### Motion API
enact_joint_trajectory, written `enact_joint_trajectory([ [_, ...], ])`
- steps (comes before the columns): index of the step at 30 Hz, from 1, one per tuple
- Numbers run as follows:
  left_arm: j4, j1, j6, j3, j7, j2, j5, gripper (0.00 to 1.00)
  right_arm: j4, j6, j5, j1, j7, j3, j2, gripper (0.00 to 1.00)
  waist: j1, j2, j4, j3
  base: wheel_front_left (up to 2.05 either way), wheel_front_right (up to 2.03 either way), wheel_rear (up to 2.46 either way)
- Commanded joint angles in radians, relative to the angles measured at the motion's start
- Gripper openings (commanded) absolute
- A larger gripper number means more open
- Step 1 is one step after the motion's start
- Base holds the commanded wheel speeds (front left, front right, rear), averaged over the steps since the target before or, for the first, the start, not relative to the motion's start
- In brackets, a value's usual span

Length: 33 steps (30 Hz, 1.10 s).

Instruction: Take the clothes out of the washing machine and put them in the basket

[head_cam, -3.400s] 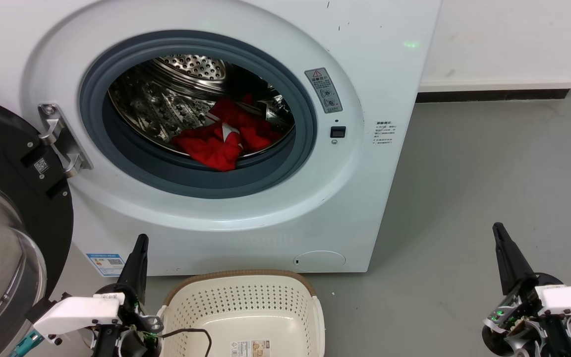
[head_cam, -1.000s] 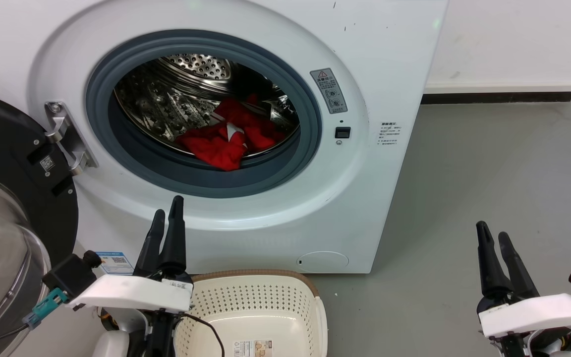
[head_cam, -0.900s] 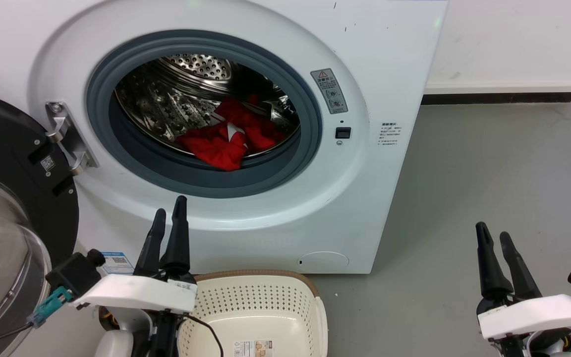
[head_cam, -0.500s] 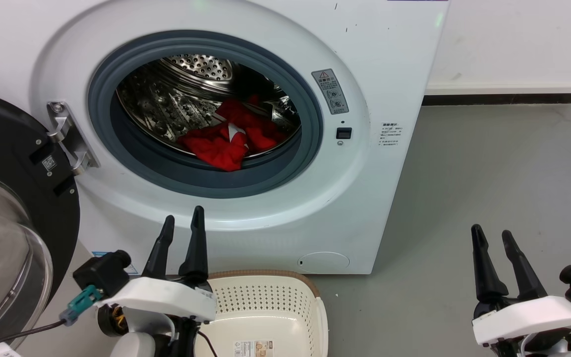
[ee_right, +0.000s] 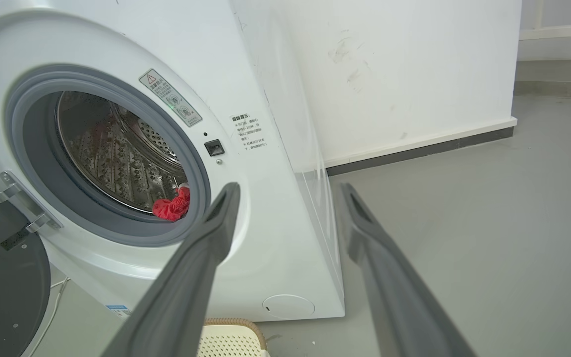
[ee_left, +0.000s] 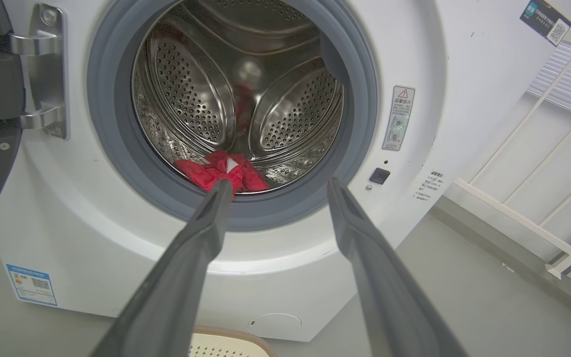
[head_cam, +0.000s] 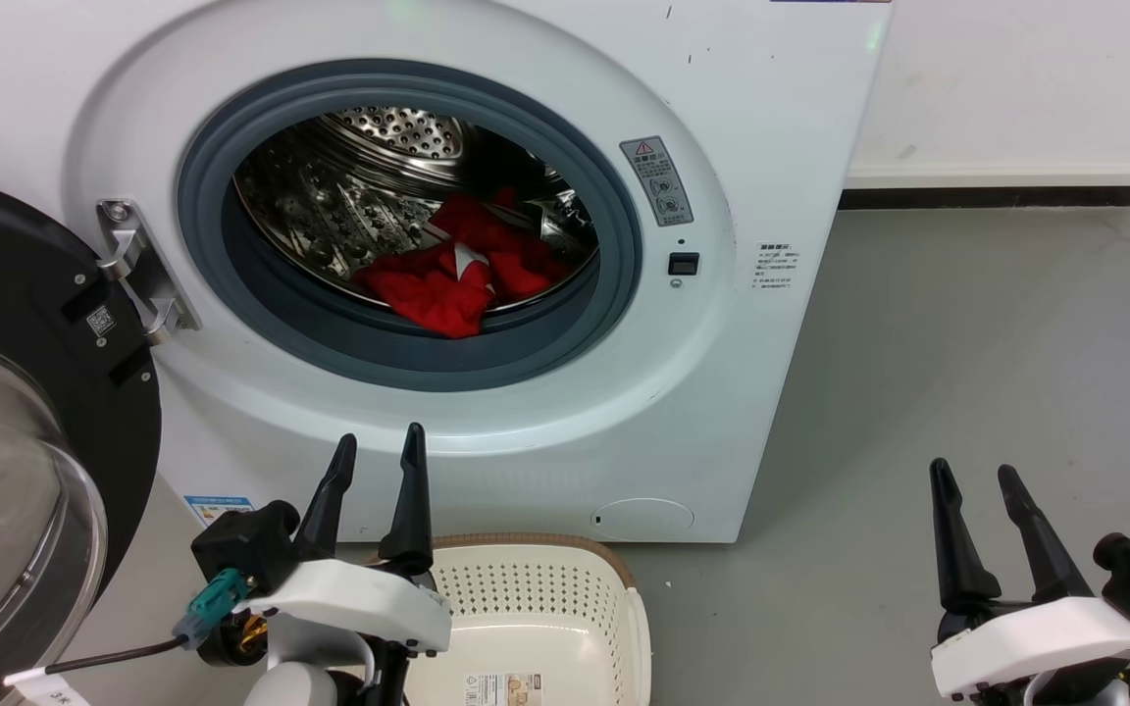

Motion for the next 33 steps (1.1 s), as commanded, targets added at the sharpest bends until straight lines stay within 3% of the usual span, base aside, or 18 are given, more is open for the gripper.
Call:
enact_joint_trajectory([
  [1, -0.002, -0.020, 0.008, -0.002, -0.009, 0.001, 0.030, 1.00, -0.007, 0.000, -0.031, 0.005, -0.009, 0.001, 0.001, 1.00, 0.0000, 0.0000, 0.001, 0.000, 0.00, 0.00, 0.00],
  [33, 0.042, -0.019, 0.065, -0.034, -0.072, 0.001, 0.296, 1.00, -0.016, 0.000, -0.291, 0.028, -0.048, 0.001, 0.002, 1.00, 0.0000, 0.0000, 0.008, 0.001, 0.00, 0.00, 0.00],
])
